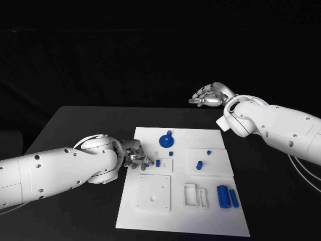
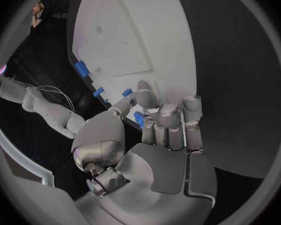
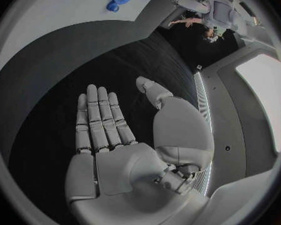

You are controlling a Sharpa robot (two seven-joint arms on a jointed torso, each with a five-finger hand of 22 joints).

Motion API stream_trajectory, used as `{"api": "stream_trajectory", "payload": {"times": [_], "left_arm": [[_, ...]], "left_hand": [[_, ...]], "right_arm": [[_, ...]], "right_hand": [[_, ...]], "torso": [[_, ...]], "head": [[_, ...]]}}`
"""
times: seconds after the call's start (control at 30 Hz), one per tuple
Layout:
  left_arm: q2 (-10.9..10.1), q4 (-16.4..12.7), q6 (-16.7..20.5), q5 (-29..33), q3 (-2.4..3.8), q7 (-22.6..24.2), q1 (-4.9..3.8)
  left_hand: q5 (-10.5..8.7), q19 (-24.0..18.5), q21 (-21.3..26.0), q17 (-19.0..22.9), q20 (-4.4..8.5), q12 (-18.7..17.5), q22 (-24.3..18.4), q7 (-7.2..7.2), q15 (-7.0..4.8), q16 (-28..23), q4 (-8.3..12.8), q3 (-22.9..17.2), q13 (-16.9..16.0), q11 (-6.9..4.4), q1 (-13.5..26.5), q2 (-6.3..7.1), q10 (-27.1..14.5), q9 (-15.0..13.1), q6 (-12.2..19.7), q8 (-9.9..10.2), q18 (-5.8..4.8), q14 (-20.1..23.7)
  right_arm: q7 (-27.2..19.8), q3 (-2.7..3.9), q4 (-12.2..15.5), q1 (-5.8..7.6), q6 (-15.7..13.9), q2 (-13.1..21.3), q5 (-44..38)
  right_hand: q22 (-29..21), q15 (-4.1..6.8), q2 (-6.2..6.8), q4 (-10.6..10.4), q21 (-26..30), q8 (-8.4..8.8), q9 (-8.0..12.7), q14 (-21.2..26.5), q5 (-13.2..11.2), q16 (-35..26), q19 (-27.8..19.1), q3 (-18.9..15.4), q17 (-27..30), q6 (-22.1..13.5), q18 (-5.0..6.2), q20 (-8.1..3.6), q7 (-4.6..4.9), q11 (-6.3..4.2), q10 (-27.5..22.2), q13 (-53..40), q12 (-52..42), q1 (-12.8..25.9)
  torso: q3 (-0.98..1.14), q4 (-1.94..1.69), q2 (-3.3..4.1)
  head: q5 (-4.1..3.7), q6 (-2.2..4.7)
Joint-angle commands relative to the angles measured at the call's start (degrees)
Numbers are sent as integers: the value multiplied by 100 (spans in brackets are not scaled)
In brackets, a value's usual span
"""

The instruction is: Assemble the parts on the task board

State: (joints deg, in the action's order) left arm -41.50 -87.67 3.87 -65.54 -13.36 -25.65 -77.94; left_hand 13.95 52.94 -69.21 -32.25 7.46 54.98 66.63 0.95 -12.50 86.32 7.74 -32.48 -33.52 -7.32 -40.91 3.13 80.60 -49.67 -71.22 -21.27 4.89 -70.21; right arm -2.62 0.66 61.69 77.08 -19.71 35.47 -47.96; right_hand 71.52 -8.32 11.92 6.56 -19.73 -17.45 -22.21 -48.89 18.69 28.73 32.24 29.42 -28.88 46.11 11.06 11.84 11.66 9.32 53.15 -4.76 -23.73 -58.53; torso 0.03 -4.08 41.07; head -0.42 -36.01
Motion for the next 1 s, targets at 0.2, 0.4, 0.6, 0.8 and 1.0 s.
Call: {"api": "stream_trajectory", "payload": {"times": [0.2,0.4,0.6,0.8,1.0], "left_arm": [[-16,90,192,91,-35,-49,51],[-35,135,723,475,9,7,48],[-52,172,743,493,15,-10,48],[-87,181,908,520,31,46,47],[-72,237,1429,1303,94,842,45]], "left_hand": [[-1026,-23,98,51,753,-40,17,-21,-10,-94,-501,-73,86,53,101,478,-28,48,130,43,77,38],[-1081,-406,505,415,615,-781,-127,-361,290,-836,-1078,-412,462,370,-85,1177,-615,171,1046,457,-57,567],[-1086,-438,572,469,593,-911,-145,-431,353,-914,-1231,-357,517,433,-210,1296,-684,177,1246,505,-98,572],[-1074,-433,582,481,595,-937,-142,-437,359,-926,-1259,-330,523,436,-332,1248,-682,168,1273,490,-106,564],[-1028,-675,781,618,524,-1236,-189,-524,475,-1212,-1045,-289,646,534,-827,1071,-982,172,1401,504,-188,824]], "right_arm": [[-60,2,5,-9,62,11,-8],[-60,2,4,-12,62,14,-8],[-58,2,6,-13,60,27,-8],[-59,2,6,-15,61,31,-8],[-60,2,-3,-18,60,31,-7]], "right_hand": [[8,-8,-5,-16,38,-20,7,37,35,12,-22,-17,6,-43,-18,12,13,-3,42,11,21,49],[10,-8,-4,-17,40,-19,7,38,37,13,-23,-19,7,-45,-18,12,14,-3,42,13,21,51],[12,-9,-2,-17,42,-19,8,39,39,13,-23,-20,8,-46,-17,13,14,-3,42,15,21,53],[14,-9,-1,-18,44,-19,9,39,41,14,-23,-22,10,-48,-17,13,15,-2,42,18,21,54],[15,-9,-2,-19,45,-19,9,40,43,14,-22,-22,10,-48,-17,13,15,-2,42,20,21,53]], "torso": [[-5,7,4],[1,0,-2],[1,1,0],[-2,-2,-1],[0,0,-2]], "head": [[-15,17],[-34,9],[-41,18],[-44,27],[-47,40]]}}
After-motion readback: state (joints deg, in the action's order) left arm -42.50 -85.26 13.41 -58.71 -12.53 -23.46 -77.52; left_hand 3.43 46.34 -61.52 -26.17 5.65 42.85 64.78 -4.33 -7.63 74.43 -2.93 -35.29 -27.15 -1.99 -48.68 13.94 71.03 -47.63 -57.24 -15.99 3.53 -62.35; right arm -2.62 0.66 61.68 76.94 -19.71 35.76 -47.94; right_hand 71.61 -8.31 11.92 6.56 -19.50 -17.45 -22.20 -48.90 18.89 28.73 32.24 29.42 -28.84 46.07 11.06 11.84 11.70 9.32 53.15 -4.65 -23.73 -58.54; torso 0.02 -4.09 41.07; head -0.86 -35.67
